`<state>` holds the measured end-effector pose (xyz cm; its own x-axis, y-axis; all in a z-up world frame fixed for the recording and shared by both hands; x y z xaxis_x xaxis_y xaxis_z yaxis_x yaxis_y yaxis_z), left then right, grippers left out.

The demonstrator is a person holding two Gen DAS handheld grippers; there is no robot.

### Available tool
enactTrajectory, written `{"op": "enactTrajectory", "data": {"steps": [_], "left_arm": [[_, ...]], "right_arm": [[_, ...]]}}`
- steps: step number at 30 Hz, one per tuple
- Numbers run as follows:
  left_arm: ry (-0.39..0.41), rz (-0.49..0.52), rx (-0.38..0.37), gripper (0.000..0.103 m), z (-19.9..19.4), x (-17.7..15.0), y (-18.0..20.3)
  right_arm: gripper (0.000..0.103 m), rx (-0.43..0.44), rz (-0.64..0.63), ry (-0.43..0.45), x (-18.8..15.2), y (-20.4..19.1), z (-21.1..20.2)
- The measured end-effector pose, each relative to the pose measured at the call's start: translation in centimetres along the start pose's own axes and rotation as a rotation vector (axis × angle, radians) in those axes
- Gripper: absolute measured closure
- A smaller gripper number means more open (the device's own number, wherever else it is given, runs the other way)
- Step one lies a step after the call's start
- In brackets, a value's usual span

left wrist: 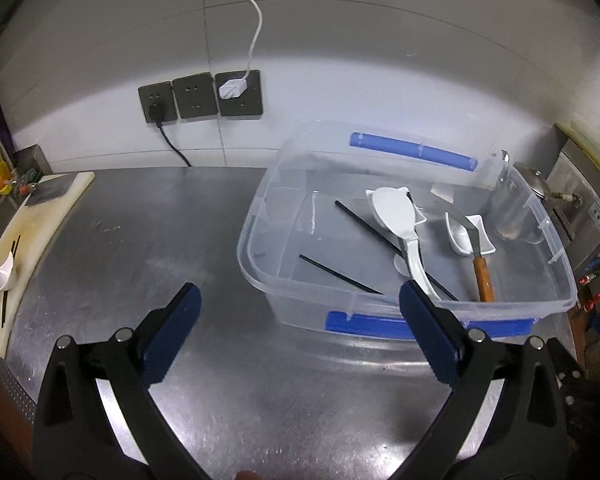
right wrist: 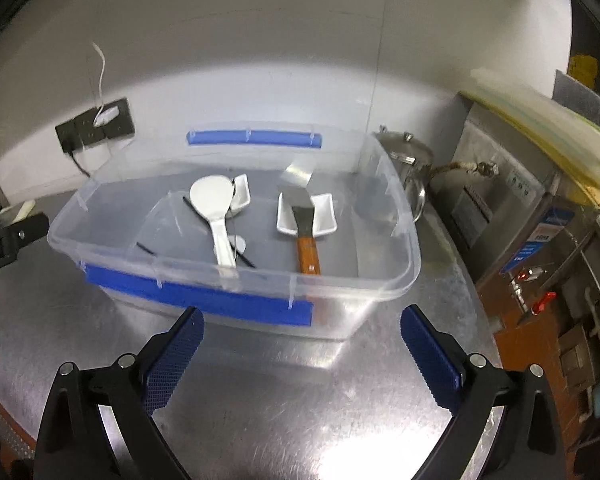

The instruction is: Organize utensils

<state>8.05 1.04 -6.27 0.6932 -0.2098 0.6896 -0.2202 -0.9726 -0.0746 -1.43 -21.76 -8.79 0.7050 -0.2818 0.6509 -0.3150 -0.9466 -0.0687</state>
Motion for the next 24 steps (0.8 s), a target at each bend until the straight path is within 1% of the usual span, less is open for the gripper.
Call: {"op": "enactTrajectory", "data": {"steps": [2, 5, 8, 10, 12, 16, 19, 22, 24], "left_arm": [[-0.001, -0.003, -0.012, 0.008, -0.1, 0.0, 0.3], [0.007, -0.013, 0.014, 0.008, -0.2, 0.2, 0.5], [0.021, -0.048, 0.01, 0.008, -0.5, 0.3, 0.4], [0.011, -0.026, 0.011, 0.008, -0.3, 0.4, 0.7], [-0.012, 0.003, 0.011, 0.008, 0.0, 0.2, 1.2], [-0.037, 0.0, 0.002, 0.008, 0.5, -0.3, 1.5], [-0.024, -0.004, -0.005, 0.008, 0.3, -0.2, 1.5], [-0.009, -0.01, 0.002, 0.008, 0.0, 0.0, 1.2], [-0.012, -0.009, 0.014, 0.008, 0.0, -0.1, 1.0]], "right_arm": [[0.005, -0.008, -0.026, -0.015, -0.5, -0.3, 0.2], [0.005, -0.015, -0.033, -0.023, -1.2, -0.5, 0.3], [0.005, 0.007, -0.034, -0.023, -1.5, -0.8, 0.1], [0.005, 0.027, -0.027, -0.012, -1.4, -1.0, -0.2], [0.005, 0.016, -0.013, 0.002, -1.1, -0.8, -0.4], [0.005, -0.019, -0.001, 0.015, -0.6, -0.3, -0.4], [0.005, -0.028, -0.018, 0.006, -0.7, -0.4, -0.3], [0.005, -0.022, -0.022, 0.001, -0.8, -0.7, -0.3], [0.005, -0.033, -0.022, 0.004, -0.9, -0.6, -0.4]]}}
Point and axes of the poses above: each gripper's, at about its wrist camera, not at the fingertips, and z roughly the way its jaws point, y to its right, x to its top, the point moved 9 cm from there along z, roughly the way its jaws point, and after that the axes turned 7 degrees about z, right-handed, at the moved point
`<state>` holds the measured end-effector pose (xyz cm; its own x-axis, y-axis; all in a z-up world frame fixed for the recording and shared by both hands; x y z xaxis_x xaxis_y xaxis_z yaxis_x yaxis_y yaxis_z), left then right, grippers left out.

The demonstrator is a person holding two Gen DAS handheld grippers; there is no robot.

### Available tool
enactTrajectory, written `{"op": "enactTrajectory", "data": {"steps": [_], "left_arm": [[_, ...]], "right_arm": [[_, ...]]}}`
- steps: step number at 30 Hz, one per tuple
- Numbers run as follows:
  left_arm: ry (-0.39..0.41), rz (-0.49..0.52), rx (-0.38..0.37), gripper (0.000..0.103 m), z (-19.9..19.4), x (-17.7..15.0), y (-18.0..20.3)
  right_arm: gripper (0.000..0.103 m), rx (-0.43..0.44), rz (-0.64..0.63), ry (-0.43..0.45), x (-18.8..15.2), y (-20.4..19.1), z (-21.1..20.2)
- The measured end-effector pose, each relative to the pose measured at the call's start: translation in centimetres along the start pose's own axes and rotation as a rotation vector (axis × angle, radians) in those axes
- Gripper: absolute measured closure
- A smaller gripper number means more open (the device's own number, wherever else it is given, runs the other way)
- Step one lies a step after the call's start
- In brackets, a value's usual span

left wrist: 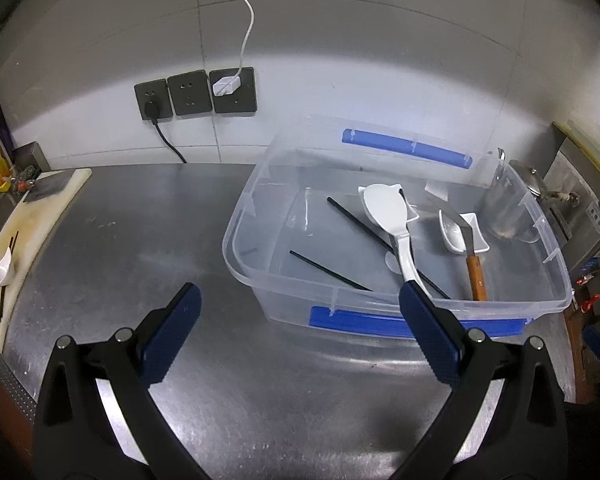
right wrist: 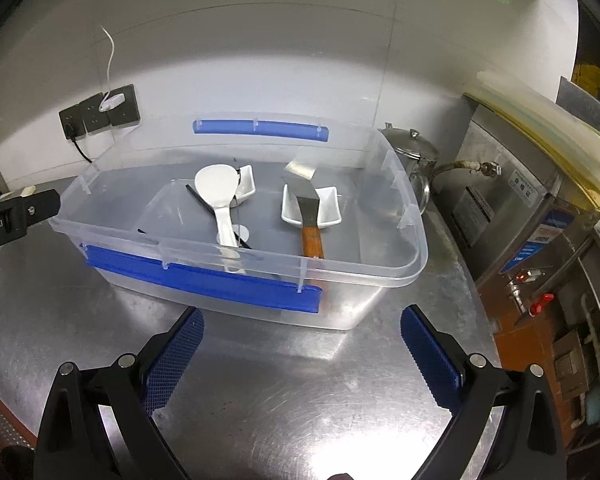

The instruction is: Organize utensils

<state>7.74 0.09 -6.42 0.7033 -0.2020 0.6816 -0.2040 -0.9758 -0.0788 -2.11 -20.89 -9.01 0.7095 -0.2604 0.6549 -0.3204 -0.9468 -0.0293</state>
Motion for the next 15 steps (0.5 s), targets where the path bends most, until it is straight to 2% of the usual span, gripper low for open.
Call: {"op": "enactTrajectory", "data": {"steps": [7, 15], "left_arm": [[-0.034, 0.025, 0.047, 0.008, 0.5, -0.5, 0.1], [-0.018, 0.071, 0.099, 0.008, -0.3, -0.3, 1.0]], "right_arm": [[0.005, -0.014, 0.023, -0.006, 0.2, 0.7, 0.0], [0.005, -0.015, 0.025, -0.001, 0.5, 0.9, -0.2]]}}
Point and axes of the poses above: each gripper's, at about its wrist camera, not at the fingertips, and z roughly the way its jaws point, y to its right, x to its top, the point moved 9 cm from there along z, roughly the way its jaws point, and after that the axes turned 7 degrees about z, right-handed, at the moved point
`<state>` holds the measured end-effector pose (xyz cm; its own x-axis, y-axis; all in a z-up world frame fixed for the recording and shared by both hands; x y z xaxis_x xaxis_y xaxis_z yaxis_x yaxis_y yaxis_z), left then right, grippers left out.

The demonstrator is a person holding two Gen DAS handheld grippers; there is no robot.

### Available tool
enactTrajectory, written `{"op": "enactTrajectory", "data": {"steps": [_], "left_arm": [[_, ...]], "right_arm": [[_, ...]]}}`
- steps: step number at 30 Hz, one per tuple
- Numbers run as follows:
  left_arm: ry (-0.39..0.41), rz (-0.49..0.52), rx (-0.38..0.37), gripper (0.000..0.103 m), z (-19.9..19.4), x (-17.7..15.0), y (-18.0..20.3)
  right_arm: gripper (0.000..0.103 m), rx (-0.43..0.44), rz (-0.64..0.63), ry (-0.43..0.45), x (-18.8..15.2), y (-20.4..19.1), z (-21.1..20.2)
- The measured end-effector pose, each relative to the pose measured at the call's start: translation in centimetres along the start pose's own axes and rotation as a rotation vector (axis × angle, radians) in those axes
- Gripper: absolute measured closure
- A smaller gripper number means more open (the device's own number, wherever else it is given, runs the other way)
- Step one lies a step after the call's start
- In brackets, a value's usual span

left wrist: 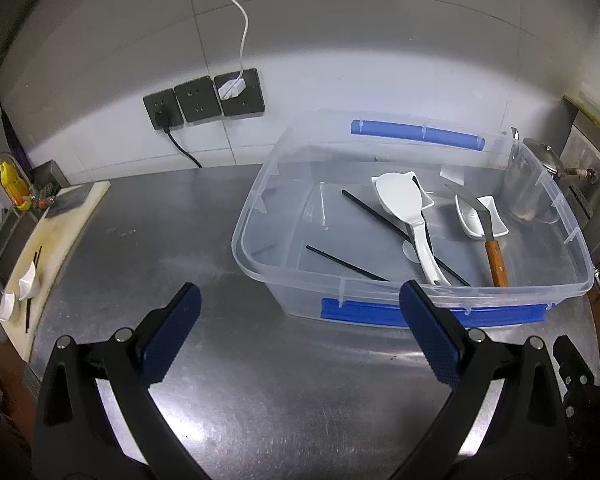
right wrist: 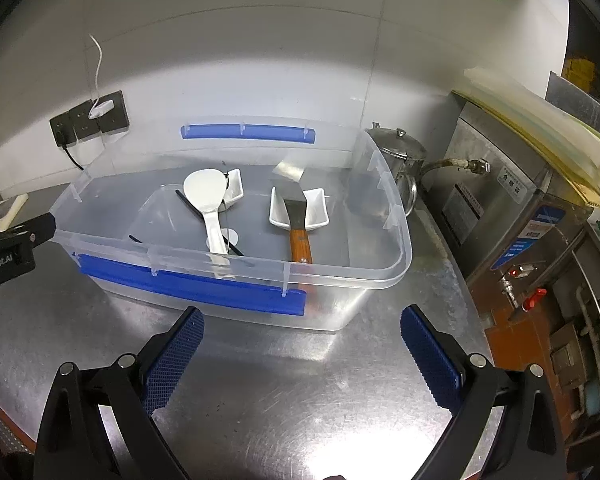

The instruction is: Organize utensils

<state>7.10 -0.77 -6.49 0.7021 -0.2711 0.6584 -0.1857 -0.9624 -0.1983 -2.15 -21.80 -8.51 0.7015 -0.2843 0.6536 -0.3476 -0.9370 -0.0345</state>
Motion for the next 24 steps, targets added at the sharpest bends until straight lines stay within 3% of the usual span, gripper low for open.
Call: {"op": "enactTrajectory", "data": {"steps": [14, 24], "left_arm": [[-0.033, 0.018, 0.068, 0.008, 0.6, -0.6, -0.3], [-0.049, 0.038, 0.066, 0.008, 0.9, -0.8, 0.1]], "right_arm": [[0.005, -0.033, -0.049, -0.003, 0.0, -1.1, -0.1], [0.005, -0.014, -0.047, -0.011, -0.1, -1.3, 0.0]]}}
Point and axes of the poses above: each gripper's, at about its wrist camera, not at the fingertips, and z roughly the way its jaws point, y to its right, x to its top, the point moved 9 cm from there along z, roughly the way its jaws point, and after that the axes turned 7 degrees about z, right-handed, at the moved point
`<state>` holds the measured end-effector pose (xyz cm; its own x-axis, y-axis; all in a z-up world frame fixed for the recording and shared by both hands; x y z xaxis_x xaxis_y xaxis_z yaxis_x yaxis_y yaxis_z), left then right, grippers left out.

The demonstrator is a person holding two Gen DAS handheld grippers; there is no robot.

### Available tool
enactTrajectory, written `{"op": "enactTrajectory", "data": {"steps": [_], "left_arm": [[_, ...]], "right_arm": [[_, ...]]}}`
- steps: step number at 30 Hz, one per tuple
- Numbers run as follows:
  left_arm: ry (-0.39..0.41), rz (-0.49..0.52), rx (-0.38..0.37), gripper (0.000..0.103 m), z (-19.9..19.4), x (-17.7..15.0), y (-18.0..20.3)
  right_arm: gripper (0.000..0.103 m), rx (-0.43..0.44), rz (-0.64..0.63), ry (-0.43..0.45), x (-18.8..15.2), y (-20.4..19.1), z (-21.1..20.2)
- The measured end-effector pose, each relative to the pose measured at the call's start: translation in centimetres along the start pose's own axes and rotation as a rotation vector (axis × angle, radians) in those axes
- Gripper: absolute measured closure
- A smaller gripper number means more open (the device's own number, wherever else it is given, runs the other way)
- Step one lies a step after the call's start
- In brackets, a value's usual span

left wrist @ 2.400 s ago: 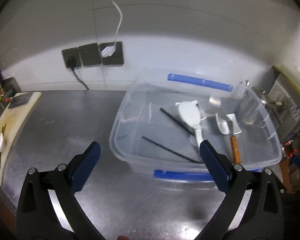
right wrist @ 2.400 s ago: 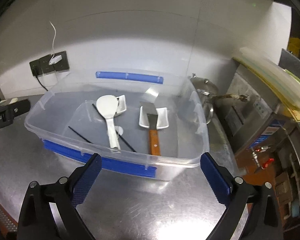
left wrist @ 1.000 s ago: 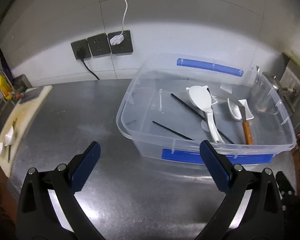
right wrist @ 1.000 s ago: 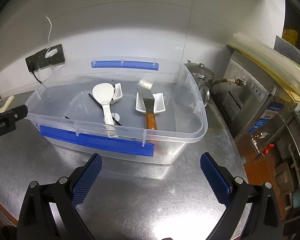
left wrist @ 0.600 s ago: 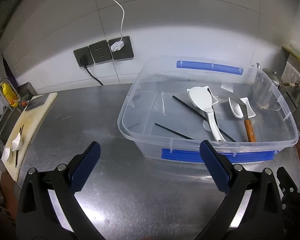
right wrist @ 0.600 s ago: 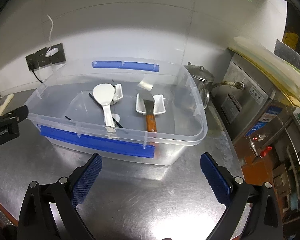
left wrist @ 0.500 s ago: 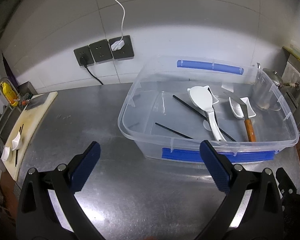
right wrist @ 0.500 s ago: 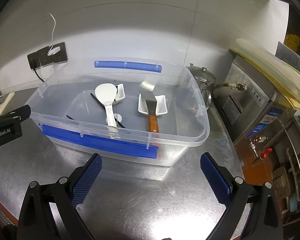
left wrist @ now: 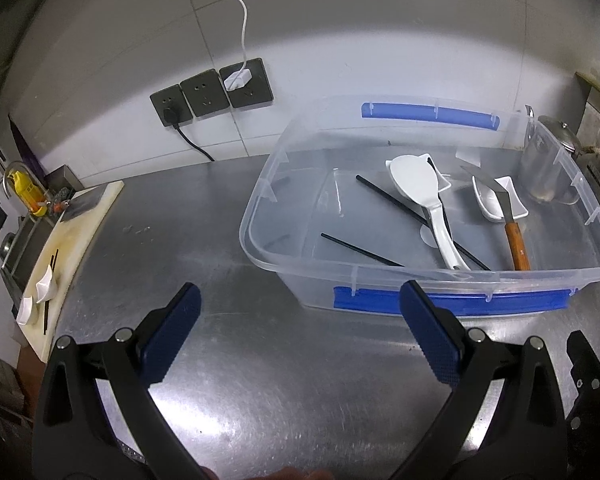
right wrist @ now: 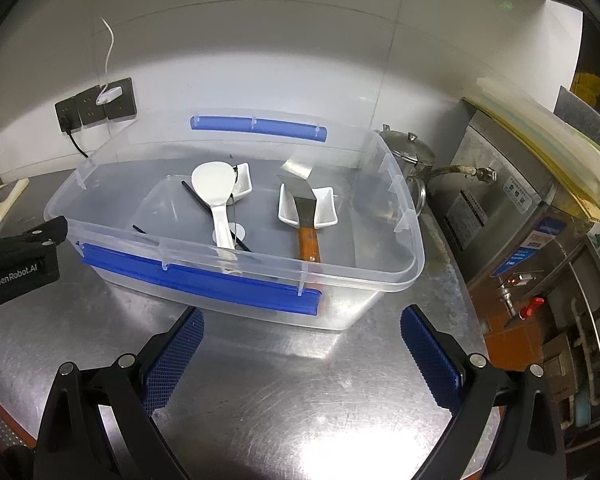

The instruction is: Organize utensils

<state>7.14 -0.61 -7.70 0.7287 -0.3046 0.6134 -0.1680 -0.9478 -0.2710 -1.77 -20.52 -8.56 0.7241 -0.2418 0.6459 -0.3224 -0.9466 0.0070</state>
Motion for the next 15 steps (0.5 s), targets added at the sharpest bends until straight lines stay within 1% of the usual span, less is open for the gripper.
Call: {"op": "enactTrajectory", "data": {"steps": [4, 15], "left_arm": [[0.001, 0.017, 0.004, 0.008, -0.04, -0.03, 0.24], [-0.001, 0.031, 0.002, 0.008, -0.15, -0.1, 0.58]], "right_arm": [[0.005, -0.019, 0.004, 0.005, 0.04, 0.23, -0.01], [0.005, -0.009, 0.007, 0.006, -0.13, 0.14, -0.22]]}}
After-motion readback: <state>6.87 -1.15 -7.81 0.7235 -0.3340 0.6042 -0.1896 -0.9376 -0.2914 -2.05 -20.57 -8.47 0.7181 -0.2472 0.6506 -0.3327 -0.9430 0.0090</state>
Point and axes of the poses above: each gripper's, at about its wrist camera, not at the fingertips, and z roughly the way its jaws point, y to its right, x to its top, the point moved 9 cm from there along z, roughly the way its jaws point, and after that the axes turned 7 degrees about z, right-handed, at the moved point
